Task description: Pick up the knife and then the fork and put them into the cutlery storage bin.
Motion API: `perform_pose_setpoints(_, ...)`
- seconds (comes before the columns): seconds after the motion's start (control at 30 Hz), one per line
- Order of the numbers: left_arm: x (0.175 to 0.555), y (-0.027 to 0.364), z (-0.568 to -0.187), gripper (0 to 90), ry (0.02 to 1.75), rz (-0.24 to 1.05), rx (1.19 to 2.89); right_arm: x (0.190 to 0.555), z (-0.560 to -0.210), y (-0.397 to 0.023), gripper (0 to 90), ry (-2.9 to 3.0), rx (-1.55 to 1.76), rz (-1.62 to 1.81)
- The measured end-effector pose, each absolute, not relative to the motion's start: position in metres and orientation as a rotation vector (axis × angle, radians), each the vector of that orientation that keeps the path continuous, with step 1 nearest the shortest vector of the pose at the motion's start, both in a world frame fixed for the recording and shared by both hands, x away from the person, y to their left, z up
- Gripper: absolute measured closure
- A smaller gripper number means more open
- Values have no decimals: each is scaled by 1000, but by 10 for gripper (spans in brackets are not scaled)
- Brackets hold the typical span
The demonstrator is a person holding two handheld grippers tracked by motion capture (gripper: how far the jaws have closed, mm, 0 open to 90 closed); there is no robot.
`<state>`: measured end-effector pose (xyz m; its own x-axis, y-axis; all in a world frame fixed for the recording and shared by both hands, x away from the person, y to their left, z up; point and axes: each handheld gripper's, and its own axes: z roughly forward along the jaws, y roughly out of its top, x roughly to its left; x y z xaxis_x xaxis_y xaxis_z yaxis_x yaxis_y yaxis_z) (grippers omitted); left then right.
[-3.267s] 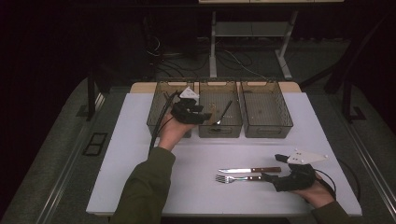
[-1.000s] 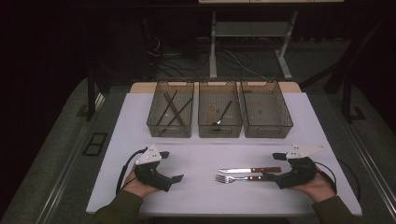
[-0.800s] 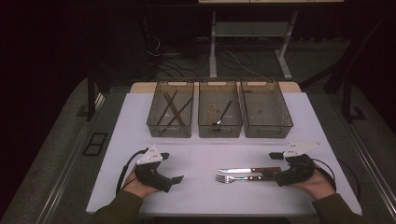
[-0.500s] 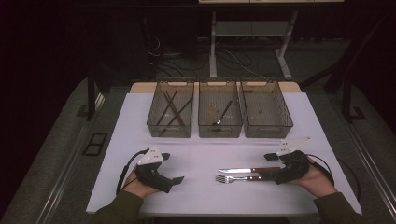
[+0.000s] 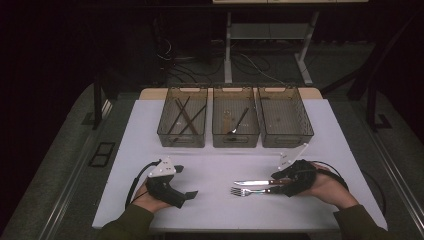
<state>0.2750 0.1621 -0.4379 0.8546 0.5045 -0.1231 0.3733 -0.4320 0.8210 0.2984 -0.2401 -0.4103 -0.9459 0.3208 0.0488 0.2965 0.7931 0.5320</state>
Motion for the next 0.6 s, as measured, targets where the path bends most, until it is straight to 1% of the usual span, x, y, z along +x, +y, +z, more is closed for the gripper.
perform_pose_setpoints(0.27, 275, 163, -438, 0, 638, 170, 2068, 300, -413, -226, 599, 3020, 399, 695)
perform_pose_setpoints(0.6, 274, 162, -439, 0, 635, 164, 2073, 303, -420, -215, 675, 3078, 320, 577)
